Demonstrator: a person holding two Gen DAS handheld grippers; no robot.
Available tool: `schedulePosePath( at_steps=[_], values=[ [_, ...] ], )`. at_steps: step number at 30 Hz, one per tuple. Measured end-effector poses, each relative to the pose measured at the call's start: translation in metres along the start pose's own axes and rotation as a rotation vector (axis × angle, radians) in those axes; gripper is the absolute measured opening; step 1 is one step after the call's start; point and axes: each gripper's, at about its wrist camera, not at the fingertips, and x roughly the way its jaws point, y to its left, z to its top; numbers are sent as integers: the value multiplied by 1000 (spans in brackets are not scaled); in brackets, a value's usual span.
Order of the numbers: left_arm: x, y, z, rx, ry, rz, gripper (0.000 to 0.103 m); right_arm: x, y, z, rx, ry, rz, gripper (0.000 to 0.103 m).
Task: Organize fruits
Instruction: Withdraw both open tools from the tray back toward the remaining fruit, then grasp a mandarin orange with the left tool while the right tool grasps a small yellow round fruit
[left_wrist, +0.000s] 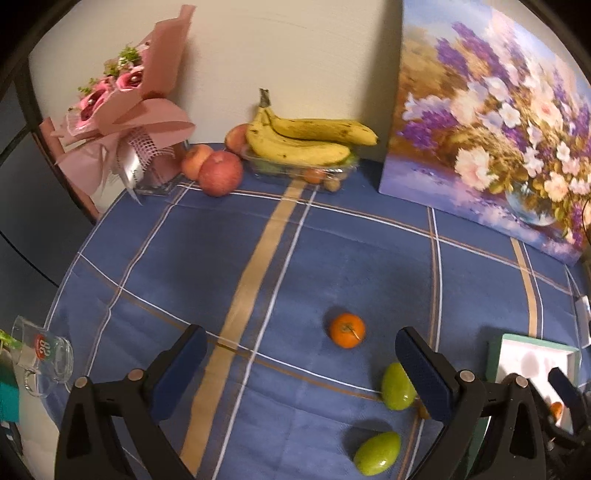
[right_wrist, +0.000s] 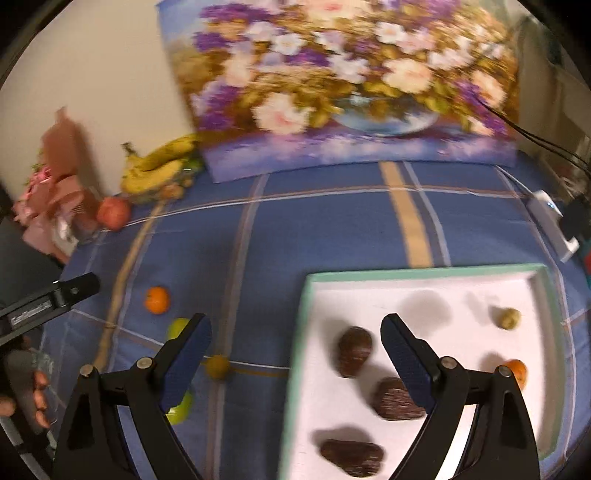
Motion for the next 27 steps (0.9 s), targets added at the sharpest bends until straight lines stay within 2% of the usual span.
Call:
schedulePosePath(
  at_steps=[7, 14, 20, 22, 26, 27],
  values=[
    [12, 9, 6, -25, 26, -38, 103, 8, 26, 1, -35, 3, 35, 93],
    [29, 4, 10, -4, 30, -46, 103, 28, 33, -4, -35, 55, 48, 93],
    [57, -2, 6, 2, 70, -70, 101, 49, 34, -11, -23, 116, 44, 93],
    [68, -6, 3, 4, 90, -88, 93, 57, 35, -15, -28, 140, 42, 92],
    [86, -14, -4, -12, 129, -123, 85, 73, 39, -21, -40, 199, 37, 73],
    [92, -16, -6, -21, 144, -136, 78, 77, 40, -24, -43, 214, 36, 72]
  ],
)
